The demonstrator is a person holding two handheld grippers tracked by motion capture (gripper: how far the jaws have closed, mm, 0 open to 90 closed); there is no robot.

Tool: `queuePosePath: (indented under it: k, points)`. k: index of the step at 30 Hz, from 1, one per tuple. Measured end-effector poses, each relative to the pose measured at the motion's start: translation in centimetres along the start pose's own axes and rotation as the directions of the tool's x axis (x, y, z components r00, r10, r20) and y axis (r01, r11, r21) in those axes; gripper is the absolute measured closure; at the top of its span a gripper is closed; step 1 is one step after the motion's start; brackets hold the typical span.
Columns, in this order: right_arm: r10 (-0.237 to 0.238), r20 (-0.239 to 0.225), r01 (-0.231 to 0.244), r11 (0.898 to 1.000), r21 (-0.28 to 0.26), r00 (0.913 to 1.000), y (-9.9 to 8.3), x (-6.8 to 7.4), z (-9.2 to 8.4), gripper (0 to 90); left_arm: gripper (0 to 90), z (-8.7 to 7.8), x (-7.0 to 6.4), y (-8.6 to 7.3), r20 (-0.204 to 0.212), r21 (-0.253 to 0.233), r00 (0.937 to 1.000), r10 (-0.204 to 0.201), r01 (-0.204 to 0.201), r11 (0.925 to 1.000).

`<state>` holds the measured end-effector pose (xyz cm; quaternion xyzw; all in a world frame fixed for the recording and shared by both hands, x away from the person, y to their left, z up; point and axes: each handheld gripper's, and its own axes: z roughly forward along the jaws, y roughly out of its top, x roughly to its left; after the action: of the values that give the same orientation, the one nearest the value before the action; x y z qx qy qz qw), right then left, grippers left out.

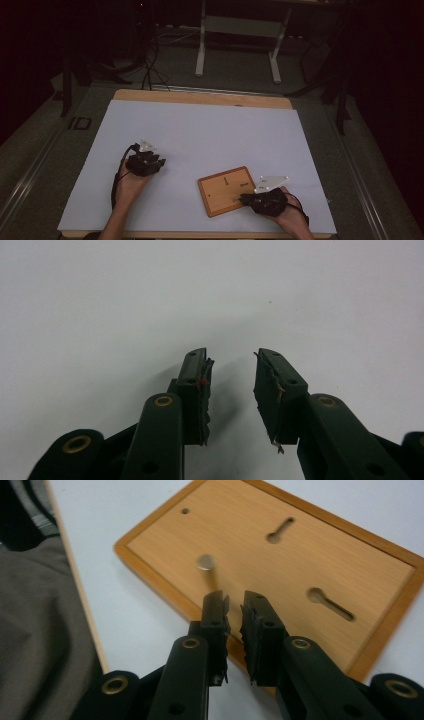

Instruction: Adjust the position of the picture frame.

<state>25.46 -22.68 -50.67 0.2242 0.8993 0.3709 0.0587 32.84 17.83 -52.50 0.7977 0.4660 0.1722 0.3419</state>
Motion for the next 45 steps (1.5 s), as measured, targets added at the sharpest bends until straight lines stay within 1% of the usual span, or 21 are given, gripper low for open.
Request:
queuePosePath:
  k: [1,5,7,12,16,20,21,22,25,29,31,33,37,39,42,43,45]
  points:
    - [-0.012,-0.012,0.012,1.000,0.005,0.9999,0.0,0.2,0.1,78.3,65.9,0.0,0.0,0.0,0.000,0.000,1.0000,0.000,0.000,1.0000]
    - [-0.028,-0.032,0.028,1.000,0.007,0.9991,0.2,0.5,0.5,76.0,65.9,0.0,0.0,0.0,-0.001,0.002,1.0000,0.000,0.000,1.0000]
    - [-0.030,-0.030,0.030,1.000,-0.003,0.9991,0.3,0.6,0.6,75.1,65.9,0.1,0.0,0.0,0.000,0.003,1.0000,-0.001,0.001,1.0000]
    - [-0.034,-0.020,0.034,0.999,-0.018,0.9992,0.7,0.8,1.0,74.9,65.9,0.0,0.0,0.0,0.000,0.002,1.0000,-0.001,0.001,1.0000]
    - [-0.038,-0.004,0.038,0.999,-0.026,0.9993,0.9,1.0,1.5,76.7,65.9,0.0,0.1,0.0,0.000,0.001,1.0000,-0.004,0.004,1.0000]
    - [-0.042,0.015,0.043,0.999,-0.021,0.9990,0.8,1.2,2.1,78.6,65.9,0.1,0.1,0.0,0.001,0.001,1.0000,-0.005,0.005,1.0000]
    - [-0.045,0.029,0.046,0.999,-0.012,0.9985,0.8,1.2,2.2,79.7,65.9,0.1,0.1,0.0,0.001,0.001,1.0000,-0.006,0.006,1.0000]
    - [-0.044,0.034,0.045,0.999,-0.017,0.9984,0.7,1.3,2.3,80.7,65.9,0.1,0.1,0.0,0.001,0.002,1.0000,-0.006,0.006,1.0000]
    - [-0.030,0.039,0.031,0.999,-0.028,0.9988,0.7,1.2,2.4,83.4,65.9,0.1,0.1,0.0,0.000,0.002,1.0000,-0.005,0.005,1.0000]
    - [-0.009,0.048,0.011,0.999,-0.037,0.9988,0.6,1.4,2.4,84.2,65.8,0.1,0.0,0.0,-0.001,0.004,1.0000,-0.003,0.003,1.0000]
    - [-0.012,0.061,0.014,0.999,-0.040,0.9981,0.6,1.5,2.4,84.5,65.8,0.0,0.1,0.0,-0.002,0.001,1.0000,-0.003,0.003,1.0000]
    - [-0.006,0.067,0.009,0.999,-0.038,0.9977,0.6,1.6,2.4,84.5,65.8,0.0,0.1,0.0,-0.002,0.001,1.0000,-0.003,0.003,1.0000]
    - [0.000,0.065,0.001,1.000,-0.022,0.9979,0.8,1.5,2.3,84.6,65.6,0.0,0.1,0.0,-0.004,0.001,1.0000,-0.005,0.005,1.0000]
    - [0.003,0.081,-0.002,1.000,-0.014,0.9967,0.8,1.4,2.1,84.7,65.5,0.0,0.1,0.0,-0.004,0.001,1.0000,-0.006,0.006,1.0000]
    - [0.024,0.097,-0.022,1.000,-0.021,0.9950,0.7,1.0,1.7,84.7,65.4,0.1,0.1,0.0,-0.003,0.003,1.0000,-0.007,0.007,1.0000]
    - [0.048,0.123,-0.044,0.998,-0.032,0.9913,0.6,0.5,1.2,84.8,65.4,0.1,0.1,0.0,-0.004,0.004,1.0000,-0.006,0.006,1.0000]
    - [0.073,0.141,-0.067,0.997,-0.044,0.9874,0.6,0.0,0.7,84.8,65.2,0.1,0.1,0.0,-0.005,0.007,1.0000,-0.004,0.004,1.0000]
